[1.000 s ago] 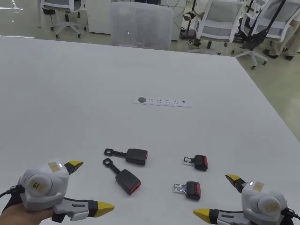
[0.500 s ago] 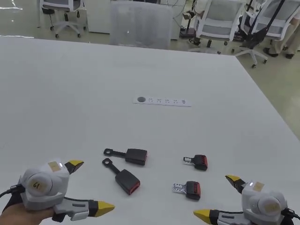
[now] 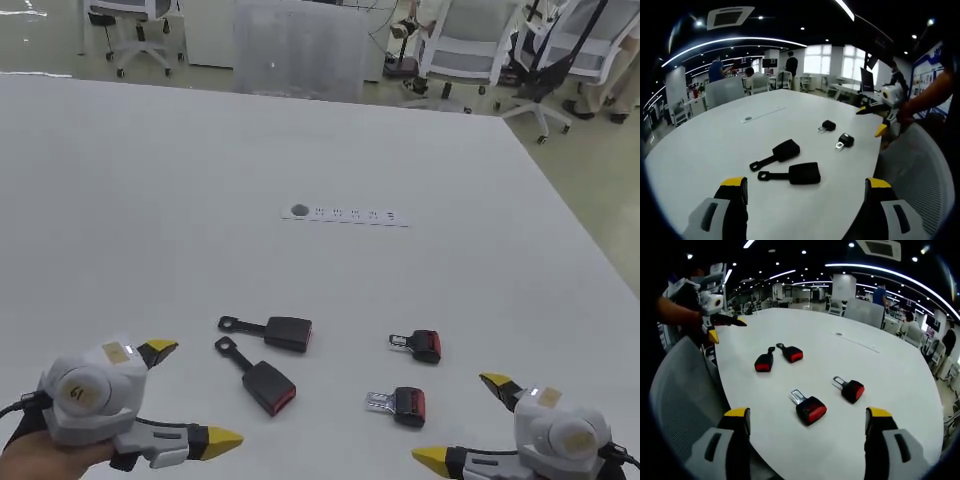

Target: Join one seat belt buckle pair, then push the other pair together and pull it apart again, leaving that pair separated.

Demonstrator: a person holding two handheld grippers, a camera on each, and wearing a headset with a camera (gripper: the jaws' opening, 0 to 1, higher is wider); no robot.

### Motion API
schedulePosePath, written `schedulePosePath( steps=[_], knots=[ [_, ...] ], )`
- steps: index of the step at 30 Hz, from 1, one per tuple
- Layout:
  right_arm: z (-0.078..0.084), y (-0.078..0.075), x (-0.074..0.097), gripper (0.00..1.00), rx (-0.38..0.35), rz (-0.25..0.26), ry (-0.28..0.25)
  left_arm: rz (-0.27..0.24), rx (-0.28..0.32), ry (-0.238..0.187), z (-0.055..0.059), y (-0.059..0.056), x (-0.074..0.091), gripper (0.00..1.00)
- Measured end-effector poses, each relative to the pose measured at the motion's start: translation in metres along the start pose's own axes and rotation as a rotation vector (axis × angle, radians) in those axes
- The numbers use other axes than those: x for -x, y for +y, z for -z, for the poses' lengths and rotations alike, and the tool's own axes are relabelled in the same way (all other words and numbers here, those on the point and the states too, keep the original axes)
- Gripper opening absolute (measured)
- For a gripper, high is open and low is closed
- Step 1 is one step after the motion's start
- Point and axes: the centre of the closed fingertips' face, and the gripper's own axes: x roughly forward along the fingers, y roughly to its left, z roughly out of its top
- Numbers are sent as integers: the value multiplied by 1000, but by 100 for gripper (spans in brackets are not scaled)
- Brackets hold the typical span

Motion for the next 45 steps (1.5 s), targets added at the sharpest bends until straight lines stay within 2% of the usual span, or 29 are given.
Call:
schedulePosePath(
  steps=[11,24,32,39,45],
  knots=[
    [1,-4,-8,96,6,-26,12,3,-22,31,3,2,-10,98],
    [3,-8,-24,94,24,-82,47,-3,-29,62,6,15,-21,97],
    [4,-7,-37,93,66,-132,77,29,-49,98,13,18,-32,96],
    [8,-3,-48,90,100,-193,115,57,-92,120,11,24,-38,94],
    [12,-4,-54,88,138,-235,144,101,-130,148,13,25,-47,91]
  ],
)
